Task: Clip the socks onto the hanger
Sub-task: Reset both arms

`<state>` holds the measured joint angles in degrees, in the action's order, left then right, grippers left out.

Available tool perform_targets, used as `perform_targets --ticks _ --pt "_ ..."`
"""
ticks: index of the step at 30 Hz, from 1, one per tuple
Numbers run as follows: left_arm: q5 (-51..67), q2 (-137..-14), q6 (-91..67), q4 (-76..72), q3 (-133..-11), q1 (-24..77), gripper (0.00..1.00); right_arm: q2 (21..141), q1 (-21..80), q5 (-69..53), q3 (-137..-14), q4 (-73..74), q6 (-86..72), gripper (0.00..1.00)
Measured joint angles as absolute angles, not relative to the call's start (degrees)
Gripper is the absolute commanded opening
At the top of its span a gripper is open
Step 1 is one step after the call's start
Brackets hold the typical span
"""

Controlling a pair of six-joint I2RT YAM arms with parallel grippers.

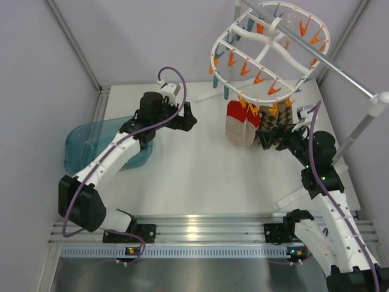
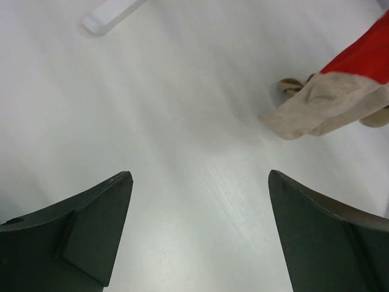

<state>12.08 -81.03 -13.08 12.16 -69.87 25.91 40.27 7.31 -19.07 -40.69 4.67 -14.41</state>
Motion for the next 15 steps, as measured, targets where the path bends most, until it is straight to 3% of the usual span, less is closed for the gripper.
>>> perform_targets --ticks 15 --pt "7.11 -64.93 -2.81 21.69 -52.73 20.12 0.98 37.87 7.31 -18.04 -36.64 14.20 -3.84 1.00"
